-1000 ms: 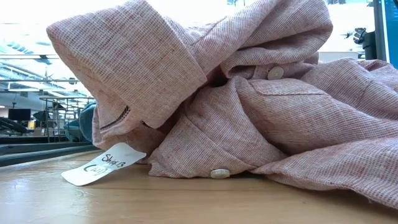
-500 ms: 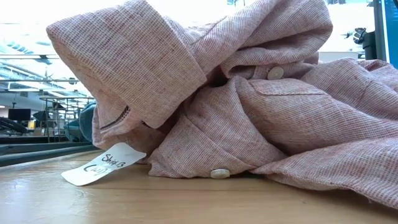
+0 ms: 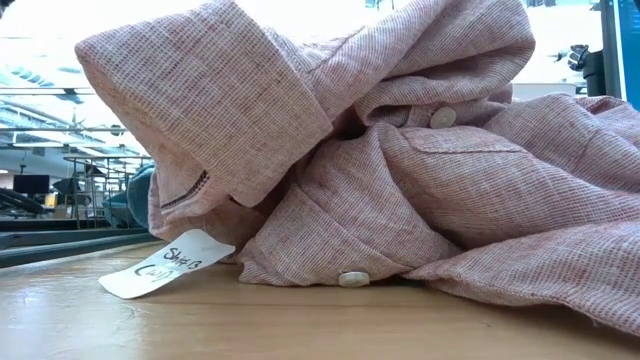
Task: Pick & Place Cloths
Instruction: Put the light pink shirt into the white laundry bin
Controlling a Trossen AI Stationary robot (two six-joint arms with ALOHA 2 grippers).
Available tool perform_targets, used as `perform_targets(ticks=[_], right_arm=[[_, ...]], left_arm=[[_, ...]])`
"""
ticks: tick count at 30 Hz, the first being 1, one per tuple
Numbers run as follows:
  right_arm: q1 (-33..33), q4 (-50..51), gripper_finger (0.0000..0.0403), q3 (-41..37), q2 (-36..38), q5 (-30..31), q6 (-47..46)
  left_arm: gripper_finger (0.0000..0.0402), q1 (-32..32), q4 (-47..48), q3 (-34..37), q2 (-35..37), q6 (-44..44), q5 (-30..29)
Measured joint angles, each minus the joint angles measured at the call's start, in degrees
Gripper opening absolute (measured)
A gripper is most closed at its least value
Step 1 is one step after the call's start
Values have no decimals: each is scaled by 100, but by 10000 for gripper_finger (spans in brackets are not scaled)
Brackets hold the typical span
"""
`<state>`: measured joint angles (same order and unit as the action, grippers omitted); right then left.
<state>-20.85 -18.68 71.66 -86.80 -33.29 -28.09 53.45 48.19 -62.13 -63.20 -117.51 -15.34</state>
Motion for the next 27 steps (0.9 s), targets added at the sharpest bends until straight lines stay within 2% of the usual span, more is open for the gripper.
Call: perform_targets(ticks=[6, 12, 15, 20, 24, 27], right_arm=[[-23, 197, 131, 2, 6, 11, 304], [-49, 589, 109, 2, 6, 366, 753], [-132, 731, 99, 6, 6, 825, 1144], [-412, 1546, 96, 7, 6, 2018, 2023], [-642, 2058, 113, 7, 6, 2714, 2169], [-791, 2287, 135, 7, 6, 2916, 1914]], left_arm=[[201, 0, -524, 0, 390, 849, -593], [189, 1, -1472, 0, 592, 2574, -1215], [187, 0, -1944, 0, 615, 3606, -1566], [186, 0, -2542, -2, 625, 4994, -1902], [186, 0, -2645, -2, 625, 5317, -1942], [186, 0, -2643, -2, 624, 5335, -1942]])
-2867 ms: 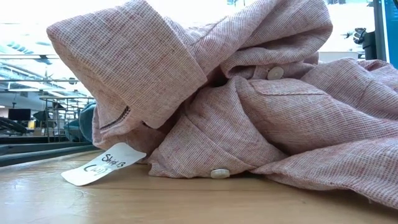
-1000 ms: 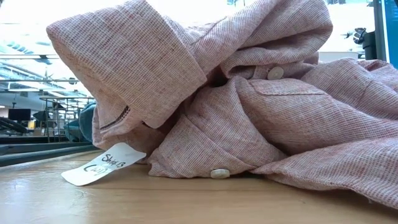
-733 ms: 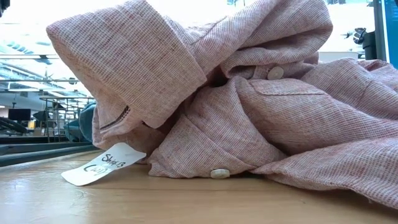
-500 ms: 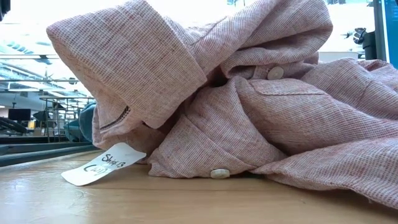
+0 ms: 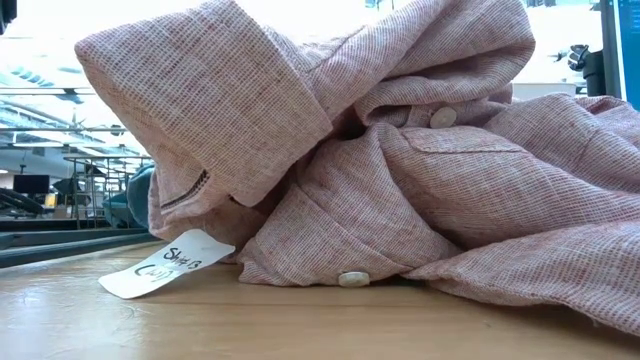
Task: Pick & Place Cloths
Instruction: Put the light pink shirt into the white laundry bin
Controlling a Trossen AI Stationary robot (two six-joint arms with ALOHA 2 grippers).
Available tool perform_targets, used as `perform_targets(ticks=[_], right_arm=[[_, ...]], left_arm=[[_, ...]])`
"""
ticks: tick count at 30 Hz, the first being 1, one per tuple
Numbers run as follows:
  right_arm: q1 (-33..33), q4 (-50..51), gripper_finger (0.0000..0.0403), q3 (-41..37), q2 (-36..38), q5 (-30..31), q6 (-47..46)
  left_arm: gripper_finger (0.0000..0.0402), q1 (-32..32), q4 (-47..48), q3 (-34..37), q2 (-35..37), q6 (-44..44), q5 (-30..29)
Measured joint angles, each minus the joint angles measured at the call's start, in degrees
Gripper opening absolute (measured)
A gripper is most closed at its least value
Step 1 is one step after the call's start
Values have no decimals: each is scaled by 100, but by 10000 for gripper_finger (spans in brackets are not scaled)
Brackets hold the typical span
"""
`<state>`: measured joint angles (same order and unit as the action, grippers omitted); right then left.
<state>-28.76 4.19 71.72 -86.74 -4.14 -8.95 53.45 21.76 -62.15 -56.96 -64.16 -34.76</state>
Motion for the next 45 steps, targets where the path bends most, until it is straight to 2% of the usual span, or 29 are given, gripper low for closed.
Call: perform_targets(ticks=[9, 14, 24, 34, 41, 45], right_arm=[[-141, 1492, 212, 0, 0, 96, -869], [-137, 2086, 245, 0, 0, 132, -743], [-108, 2080, 278, 2, -116, 996, 494], [-86, 1745, 304, -2, -774, 1011, 1201], [8, 1299, 319, -4, -1358, 1484, 1417], [119, 1341, 322, -4, -1388, 1750, 1239]], left_arm=[[186, 0, 31, 0, -1, 4, 2], [186, 0, 33, 0, -1, 111, -113], [186, 0, 35, 0, -1, 107, -142], [186, -22, 45, 0, -3, 65, -159], [186, -22, 70, 0, -3, 65, -184], [186, -22, 70, 0, -3, 65, -184]])
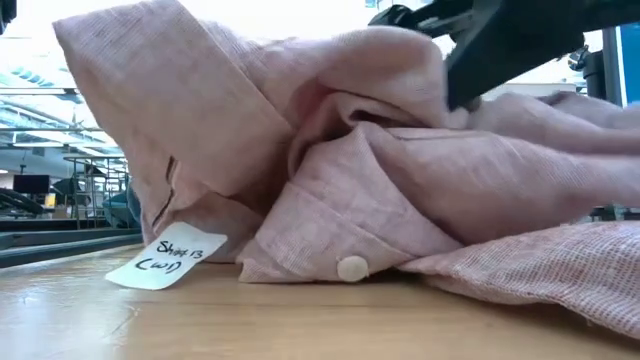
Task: Pick & Place Cloths
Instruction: Put the light pink shirt into the white laundry bin
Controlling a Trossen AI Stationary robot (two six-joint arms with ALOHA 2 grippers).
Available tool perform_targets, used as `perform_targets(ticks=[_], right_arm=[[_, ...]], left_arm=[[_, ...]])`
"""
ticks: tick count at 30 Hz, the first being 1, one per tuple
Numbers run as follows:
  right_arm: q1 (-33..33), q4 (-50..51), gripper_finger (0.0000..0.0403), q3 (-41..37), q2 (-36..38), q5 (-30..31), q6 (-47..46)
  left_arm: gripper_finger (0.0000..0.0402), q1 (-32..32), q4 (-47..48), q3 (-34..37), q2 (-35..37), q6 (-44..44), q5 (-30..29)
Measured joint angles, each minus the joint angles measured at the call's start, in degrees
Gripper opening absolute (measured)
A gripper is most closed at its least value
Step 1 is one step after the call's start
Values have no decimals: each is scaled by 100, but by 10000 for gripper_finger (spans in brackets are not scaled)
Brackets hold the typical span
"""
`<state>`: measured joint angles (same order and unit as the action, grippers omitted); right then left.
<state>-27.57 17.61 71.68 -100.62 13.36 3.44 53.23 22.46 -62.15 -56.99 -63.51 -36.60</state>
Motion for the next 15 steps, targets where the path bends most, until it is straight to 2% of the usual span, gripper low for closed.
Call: perform_targets(ticks=[5, 10, 15], right_arm=[[7, 185, 322, 0, 212, 669, -123], [11, 517, 322, 2, 390, 1062, -601], [63, 1078, 322, 2, 389, 1038, -1315]], left_arm=[[186, 0, 20, 0, 0, 2, 7], [186, 0, 198, 0, 0, 12, 9], [186, 0, 201, -1, 0, 39, 9]])
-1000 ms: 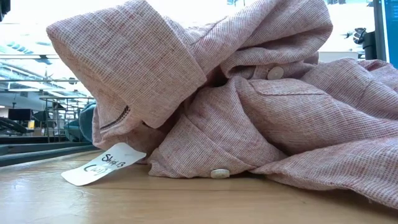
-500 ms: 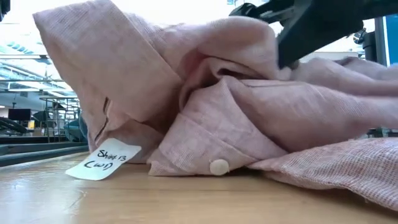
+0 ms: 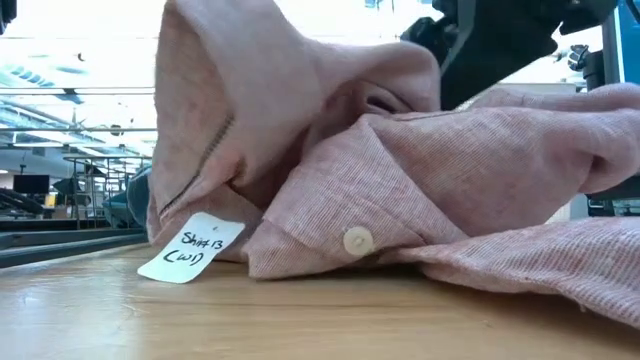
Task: Pick & Place Cloths
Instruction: Put the light pink shirt into the white laundry bin
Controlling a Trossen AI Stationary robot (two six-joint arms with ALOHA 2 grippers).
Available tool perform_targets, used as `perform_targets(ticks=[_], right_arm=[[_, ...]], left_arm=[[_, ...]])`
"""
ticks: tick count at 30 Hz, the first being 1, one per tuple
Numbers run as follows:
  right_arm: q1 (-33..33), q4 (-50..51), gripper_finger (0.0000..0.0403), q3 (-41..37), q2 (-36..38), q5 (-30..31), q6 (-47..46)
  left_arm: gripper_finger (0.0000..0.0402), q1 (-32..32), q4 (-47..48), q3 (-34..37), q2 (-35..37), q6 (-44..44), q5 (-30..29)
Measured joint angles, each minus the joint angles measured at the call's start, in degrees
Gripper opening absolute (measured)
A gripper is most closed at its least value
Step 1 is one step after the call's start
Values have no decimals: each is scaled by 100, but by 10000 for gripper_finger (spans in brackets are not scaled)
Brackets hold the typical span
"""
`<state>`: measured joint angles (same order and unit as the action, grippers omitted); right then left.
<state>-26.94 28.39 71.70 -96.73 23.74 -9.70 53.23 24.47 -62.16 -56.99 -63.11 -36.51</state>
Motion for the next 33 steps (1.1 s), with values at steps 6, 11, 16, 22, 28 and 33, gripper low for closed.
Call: perform_targets(ticks=[6, 11, 16, 22, 28, 33], right_arm=[[178, 238, 322, -17, -47, -94, -677], [296, 18, 322, -305, -39, -704, -1338], [330, -735, 322, -1035, -39, -1042, -1821], [326, -1443, 322, -1810, -88, -1025, -2114], [334, -1416, 284, -2065, -349, -1409, -2123], [300, -1527, 186, -2072, -422, -1568, -2110]], left_arm=[[186, 0, 5, 1, 0, 31, -2], [186, 0, 24, -1, 0, 42, -2], [186, 0, 24, -1, 0, 42, -4], [186, 0, 22, -1, 0, 39, -8], [186, -2, 22, -1, 0, 33, -262], [186, -4, 9, -1, 0, -26, -267]])
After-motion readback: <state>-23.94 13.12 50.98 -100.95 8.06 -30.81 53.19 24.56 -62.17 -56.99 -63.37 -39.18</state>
